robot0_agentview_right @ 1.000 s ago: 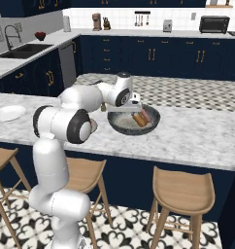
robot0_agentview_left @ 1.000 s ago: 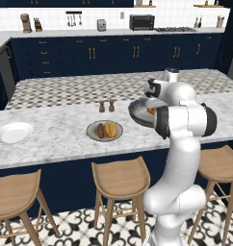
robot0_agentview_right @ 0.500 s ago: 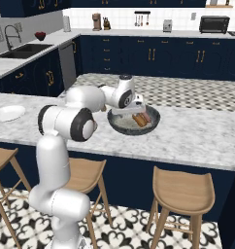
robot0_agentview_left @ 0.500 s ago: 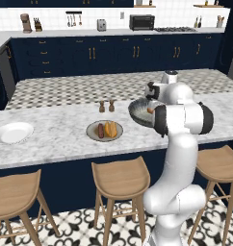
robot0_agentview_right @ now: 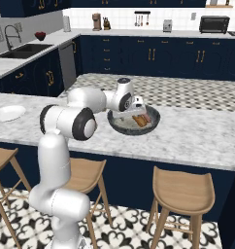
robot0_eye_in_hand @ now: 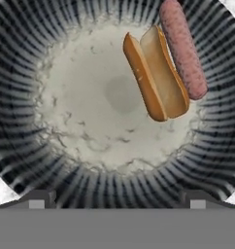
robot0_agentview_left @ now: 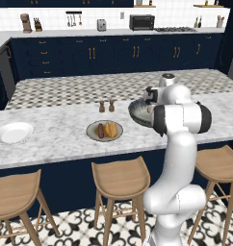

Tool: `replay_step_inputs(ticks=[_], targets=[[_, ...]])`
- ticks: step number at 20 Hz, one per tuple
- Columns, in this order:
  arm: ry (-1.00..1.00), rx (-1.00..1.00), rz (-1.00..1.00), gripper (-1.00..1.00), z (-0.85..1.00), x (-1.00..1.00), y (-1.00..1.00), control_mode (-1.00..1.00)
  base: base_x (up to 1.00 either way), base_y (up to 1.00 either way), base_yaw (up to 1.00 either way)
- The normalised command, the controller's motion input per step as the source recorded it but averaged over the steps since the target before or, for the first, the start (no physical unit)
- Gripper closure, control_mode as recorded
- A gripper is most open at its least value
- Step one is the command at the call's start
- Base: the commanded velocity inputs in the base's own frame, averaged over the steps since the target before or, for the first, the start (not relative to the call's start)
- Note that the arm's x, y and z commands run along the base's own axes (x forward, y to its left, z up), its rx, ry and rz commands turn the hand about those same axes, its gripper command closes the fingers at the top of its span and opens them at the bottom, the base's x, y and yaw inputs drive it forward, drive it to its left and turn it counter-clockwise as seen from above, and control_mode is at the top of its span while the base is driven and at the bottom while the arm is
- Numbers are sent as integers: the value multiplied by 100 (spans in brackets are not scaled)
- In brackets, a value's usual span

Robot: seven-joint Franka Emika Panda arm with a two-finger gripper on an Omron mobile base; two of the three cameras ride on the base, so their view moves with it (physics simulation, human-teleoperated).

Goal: Place one bun and one sausage from the bowl on each plate.

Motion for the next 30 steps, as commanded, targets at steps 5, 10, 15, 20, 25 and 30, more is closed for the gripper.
replay_step_inputs(ticks=[5,10,15,20,25,30], targets=[[0,0,0,-100,-1,17,-4,-100,0,0,0],[0,0,0,-100,0,36,-26,-100,0,0,0],[0,0,0,-100,-1,41,-17,-100,0,0,0],[0,0,0,-100,-10,35,0,-100,0,0,0],[0,0,0,-100,-25,20,0,-100,0,0,0],[2,0,0,-100,-35,7,0,-100,0,0,0]])
